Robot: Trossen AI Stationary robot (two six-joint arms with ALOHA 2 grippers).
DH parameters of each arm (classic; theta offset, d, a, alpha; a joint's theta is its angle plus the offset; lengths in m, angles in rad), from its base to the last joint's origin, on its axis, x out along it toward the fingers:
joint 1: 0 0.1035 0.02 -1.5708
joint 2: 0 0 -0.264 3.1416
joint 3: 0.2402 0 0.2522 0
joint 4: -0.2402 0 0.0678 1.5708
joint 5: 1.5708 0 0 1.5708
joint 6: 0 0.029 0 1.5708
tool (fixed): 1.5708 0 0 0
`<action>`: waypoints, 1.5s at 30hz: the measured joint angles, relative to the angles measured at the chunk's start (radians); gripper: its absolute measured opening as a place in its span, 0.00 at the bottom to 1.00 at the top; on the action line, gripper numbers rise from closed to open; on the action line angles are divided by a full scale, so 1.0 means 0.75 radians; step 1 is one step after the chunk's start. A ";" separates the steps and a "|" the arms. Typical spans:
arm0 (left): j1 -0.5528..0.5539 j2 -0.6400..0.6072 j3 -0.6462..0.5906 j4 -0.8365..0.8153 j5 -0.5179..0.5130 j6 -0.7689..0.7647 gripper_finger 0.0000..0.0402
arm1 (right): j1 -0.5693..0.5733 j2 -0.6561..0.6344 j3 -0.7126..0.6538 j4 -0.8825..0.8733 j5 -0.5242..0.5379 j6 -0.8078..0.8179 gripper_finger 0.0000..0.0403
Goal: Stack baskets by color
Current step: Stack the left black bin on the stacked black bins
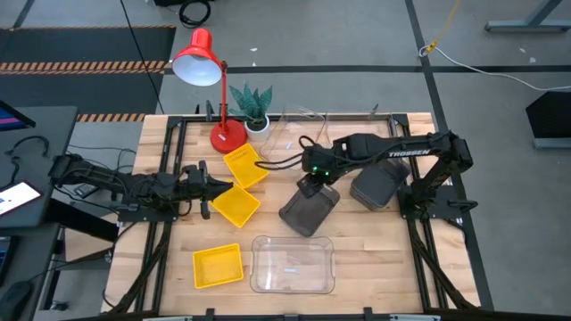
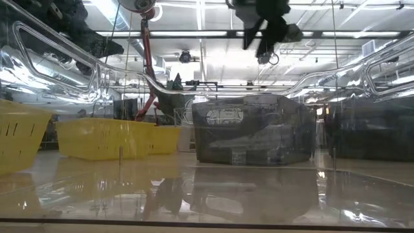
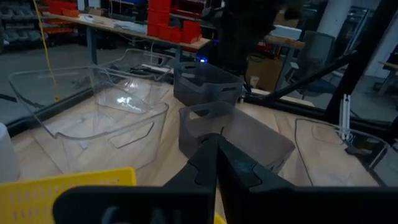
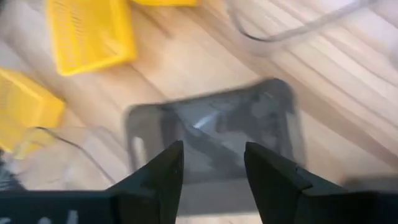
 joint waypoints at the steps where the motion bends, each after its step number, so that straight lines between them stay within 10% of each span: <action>1: 0.000 0.001 0.000 -0.008 0.002 0.000 0.05 | 0.012 0.003 0.000 0.030 0.004 0.000 0.42; 45: -0.001 -0.060 0.001 -0.017 0.050 0.078 0.04 | 0.220 0.286 0.089 0.432 -0.030 -0.037 0.32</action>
